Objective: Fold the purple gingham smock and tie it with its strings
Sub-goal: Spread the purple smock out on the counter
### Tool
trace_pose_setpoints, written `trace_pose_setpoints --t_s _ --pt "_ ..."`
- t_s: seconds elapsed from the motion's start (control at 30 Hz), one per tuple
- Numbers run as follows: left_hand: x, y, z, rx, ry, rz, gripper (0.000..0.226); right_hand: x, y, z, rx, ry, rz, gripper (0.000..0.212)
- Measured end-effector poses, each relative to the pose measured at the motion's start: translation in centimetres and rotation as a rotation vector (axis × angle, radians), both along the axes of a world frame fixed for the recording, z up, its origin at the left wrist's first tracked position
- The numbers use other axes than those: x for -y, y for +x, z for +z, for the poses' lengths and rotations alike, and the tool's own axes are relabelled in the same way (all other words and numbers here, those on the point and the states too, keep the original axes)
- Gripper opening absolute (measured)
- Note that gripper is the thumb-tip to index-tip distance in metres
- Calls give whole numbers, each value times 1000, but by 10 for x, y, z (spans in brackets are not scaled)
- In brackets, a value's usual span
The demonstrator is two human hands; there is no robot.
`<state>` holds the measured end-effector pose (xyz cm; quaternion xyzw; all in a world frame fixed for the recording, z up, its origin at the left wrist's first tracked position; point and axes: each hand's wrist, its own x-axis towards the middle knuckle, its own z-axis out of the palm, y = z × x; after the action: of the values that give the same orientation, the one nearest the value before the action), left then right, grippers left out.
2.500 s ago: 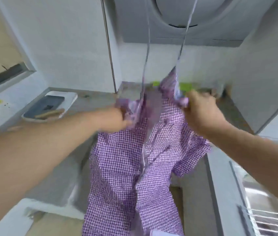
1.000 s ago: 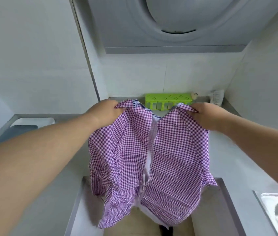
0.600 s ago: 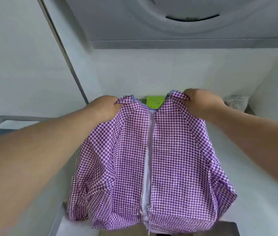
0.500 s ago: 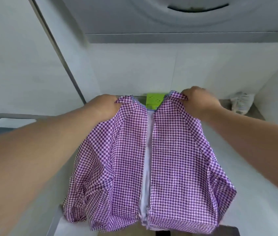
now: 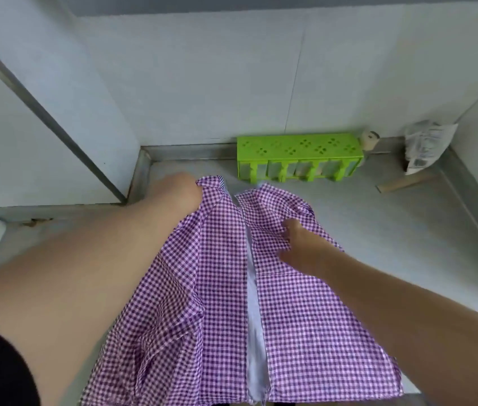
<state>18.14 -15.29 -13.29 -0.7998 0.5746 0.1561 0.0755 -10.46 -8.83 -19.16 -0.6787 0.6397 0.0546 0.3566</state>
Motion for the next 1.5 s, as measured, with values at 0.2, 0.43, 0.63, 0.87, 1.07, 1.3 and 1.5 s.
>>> trace_pose_setpoints --t_s 0.2,0.43,0.63,0.87,1.07,1.3,1.5 --pt "-25 -4 -27 13 -76 -76 43 -25 -5 -38 -134 -60 212 80" --pt "-95 -79 -53 -132 271 -823 70 -32 -6 -53 -58 -82 147 76" --pt "-107 -124 -72 192 459 -814 88 -40 -39 -29 109 -176 -52 61" --pt "-108 -136 -75 361 531 -880 98 -75 -127 -9 -81 -51 -432 68" --pt "-106 -143 -74 387 572 -894 102 -93 -148 -20 -183 170 -272 33" --pt "-103 -145 -72 404 598 -905 103 -67 -149 8 37 -181 -740 24" --pt "-102 -145 -71 403 586 -911 106 -76 -97 36 165 -660 -119 37"
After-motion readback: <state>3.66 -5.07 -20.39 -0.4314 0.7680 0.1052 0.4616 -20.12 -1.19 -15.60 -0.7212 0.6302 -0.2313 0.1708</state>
